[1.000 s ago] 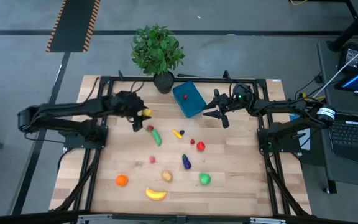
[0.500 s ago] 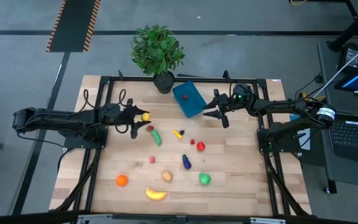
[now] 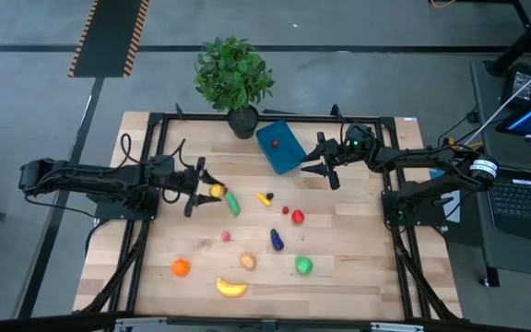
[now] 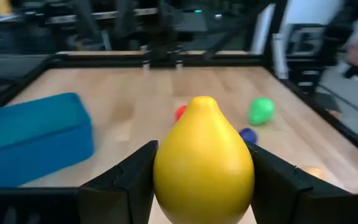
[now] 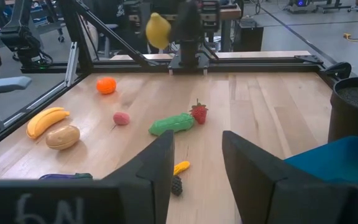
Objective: Pick and placing Produce into tupperware
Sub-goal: Put the lemon into the blue bin
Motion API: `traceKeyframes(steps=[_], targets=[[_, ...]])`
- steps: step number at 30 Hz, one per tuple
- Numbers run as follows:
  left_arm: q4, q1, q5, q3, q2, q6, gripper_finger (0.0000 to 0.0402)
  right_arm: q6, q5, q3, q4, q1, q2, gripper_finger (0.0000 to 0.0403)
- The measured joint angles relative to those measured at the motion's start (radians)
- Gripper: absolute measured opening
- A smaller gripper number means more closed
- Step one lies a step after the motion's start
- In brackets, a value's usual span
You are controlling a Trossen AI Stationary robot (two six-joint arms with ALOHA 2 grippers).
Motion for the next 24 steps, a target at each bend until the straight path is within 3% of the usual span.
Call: traceKeyframes(steps=[7, 15, 24], targets=[[-0.003, 0.002, 0.012, 0.0, 0.0, 0.002, 0.0195, 0.0, 0.0, 0.0, 0.0, 0.0, 0.0, 0.0138], [0.012, 0.003, -0.186, 0.0, 0.031, -0.025, 0.0195, 0.0, 0.0, 0.0, 0.0, 0.0, 0.0, 0.0138], [0.242, -0.004, -0.335, 0.0, 0.182, -0.028, 0.0195, 0.0, 0.0, 0.0, 0.0, 0.0, 0.0, 0.0138]])
